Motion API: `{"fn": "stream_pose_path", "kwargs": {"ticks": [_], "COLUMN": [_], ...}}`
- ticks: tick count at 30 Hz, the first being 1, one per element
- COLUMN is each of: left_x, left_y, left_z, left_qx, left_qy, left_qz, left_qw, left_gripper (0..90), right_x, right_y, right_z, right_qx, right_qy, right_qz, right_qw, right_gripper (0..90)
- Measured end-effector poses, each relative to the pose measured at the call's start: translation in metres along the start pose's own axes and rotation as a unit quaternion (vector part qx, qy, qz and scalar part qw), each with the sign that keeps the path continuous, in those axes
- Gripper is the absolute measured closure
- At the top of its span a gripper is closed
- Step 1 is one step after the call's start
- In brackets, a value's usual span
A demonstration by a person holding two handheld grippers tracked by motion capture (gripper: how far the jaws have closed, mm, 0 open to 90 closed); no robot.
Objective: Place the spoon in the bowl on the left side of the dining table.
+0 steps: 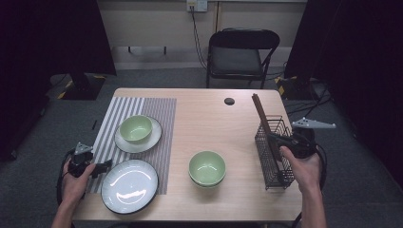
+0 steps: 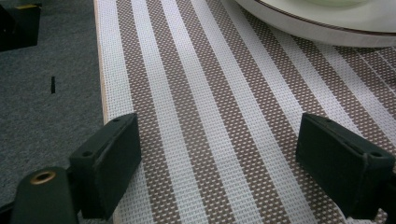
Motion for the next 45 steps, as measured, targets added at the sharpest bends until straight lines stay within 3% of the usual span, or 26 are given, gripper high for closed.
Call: {"fn": "stream_pose_path", "kwargs": {"ticks": [10,28,35,40,45], "left_x": [0.000,0.000,0.000,0.000,0.000], "left_y": [0.000,0.000,0.000,0.000,0.000], "left_z": [0.000,0.000,0.000,0.000,0.000], "left_qx": [0.000,0.000,0.000,0.000,0.000], "left_qy": [0.000,0.000,0.000,0.000,0.000], "left_qz": [0.000,0.000,0.000,0.000,0.000], "left_qw": [1.0000,1.0000,1.0000,1.0000,1.0000], "left_gripper": [13.7,13.7,13.7,13.7,13.7], "right_x": [-0.005,-0.004,-0.003,-0.004,-0.003], "right_y": [-0.001,0.001,0.004,0.006,0.007], "right_z": [-0.006,-0.024,-0.031,-0.034,-0.034], "right_qx": [-0.006,-0.026,-0.032,-0.052,-0.058], "right_qy": [-0.012,-0.007,-0.012,-0.022,-0.022], "right_qz": [0.015,0.011,-0.003,-0.012,-0.019], "right_qw": [0.9998,0.9996,0.9994,0.9983,0.9979], "right_gripper": [81.3,74.1,71.3,69.4,74.5]}}
Point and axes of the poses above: each handheld gripper's, and its own axes: y roughly forward along the jaws, z roughly out of its top, x roughly to its right, the point moved 10 cm from there along y, roughly forward along the jaws, and after that the axes turned 8 degrees about -x, right-handed, at the moved point
